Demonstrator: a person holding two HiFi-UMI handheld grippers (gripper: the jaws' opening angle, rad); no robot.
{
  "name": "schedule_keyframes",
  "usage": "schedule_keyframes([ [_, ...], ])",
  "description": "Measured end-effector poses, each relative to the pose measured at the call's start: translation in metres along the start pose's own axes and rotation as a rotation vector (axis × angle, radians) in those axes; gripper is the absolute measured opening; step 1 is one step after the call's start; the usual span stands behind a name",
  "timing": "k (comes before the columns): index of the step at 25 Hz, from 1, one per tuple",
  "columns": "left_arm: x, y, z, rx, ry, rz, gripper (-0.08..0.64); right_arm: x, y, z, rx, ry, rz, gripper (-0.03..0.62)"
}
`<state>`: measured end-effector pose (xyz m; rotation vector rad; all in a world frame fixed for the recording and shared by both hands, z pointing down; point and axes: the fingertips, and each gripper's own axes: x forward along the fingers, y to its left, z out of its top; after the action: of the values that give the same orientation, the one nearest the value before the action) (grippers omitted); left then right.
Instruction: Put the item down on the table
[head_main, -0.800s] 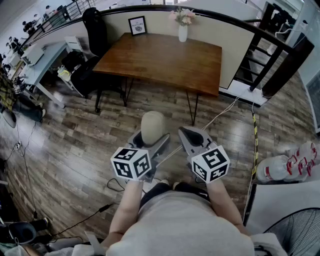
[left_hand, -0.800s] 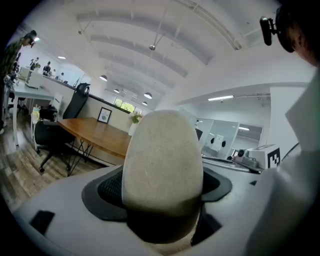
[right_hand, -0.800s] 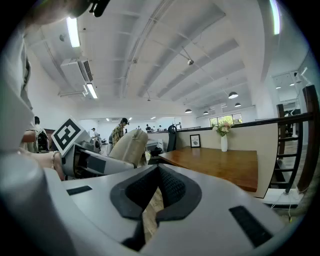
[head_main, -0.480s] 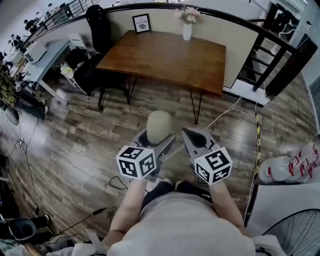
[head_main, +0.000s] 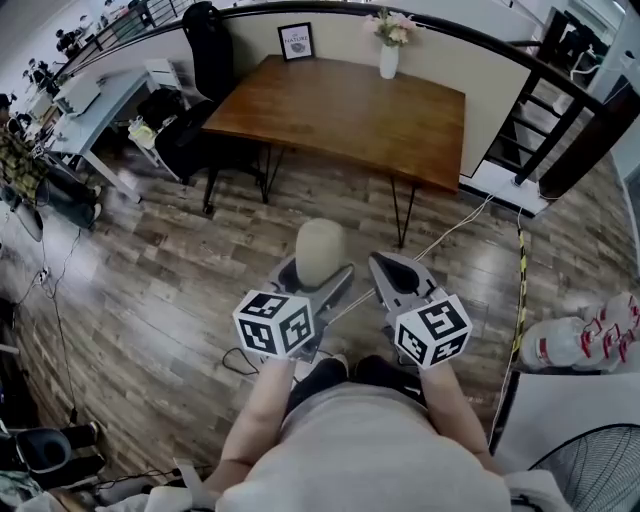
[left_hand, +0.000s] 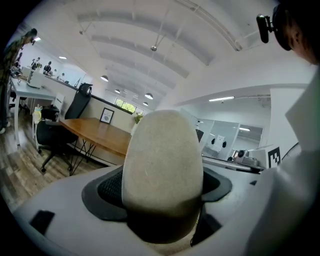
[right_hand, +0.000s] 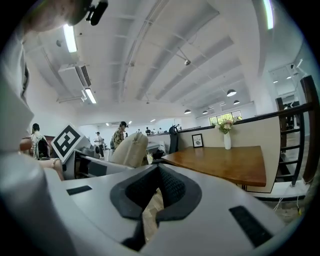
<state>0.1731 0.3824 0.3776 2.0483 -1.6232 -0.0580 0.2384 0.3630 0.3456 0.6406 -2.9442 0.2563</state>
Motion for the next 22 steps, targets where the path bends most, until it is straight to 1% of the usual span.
schedule_keyframes([
  [5,-0.012,0.021,-0.002,-0.017,-0.014,0.006,0.417,0.008,0.001,-0.004,0.043,-0.036,-0.018,0.009],
  [9,-0.014,0.03,-0.008,-0.019,0.002,0.002,0.417,0.013,0.002,-0.013,0.055,-0.012,-0.037,0.009],
  [12,-0.011,0.039,-0.006,-0.03,0.002,0.004,0.417,0.021,-0.003,-0.011,0.066,-0.015,-0.038,0.009],
  [17,-0.001,0.066,0.007,-0.054,-0.012,0.031,0.417,0.051,-0.018,-0.005,0.07,-0.016,-0.024,0.009],
  [22,0.014,0.093,0.029,-0.05,-0.039,0.057,0.417,0.094,-0.033,0.001,0.068,-0.016,0.025,0.009],
])
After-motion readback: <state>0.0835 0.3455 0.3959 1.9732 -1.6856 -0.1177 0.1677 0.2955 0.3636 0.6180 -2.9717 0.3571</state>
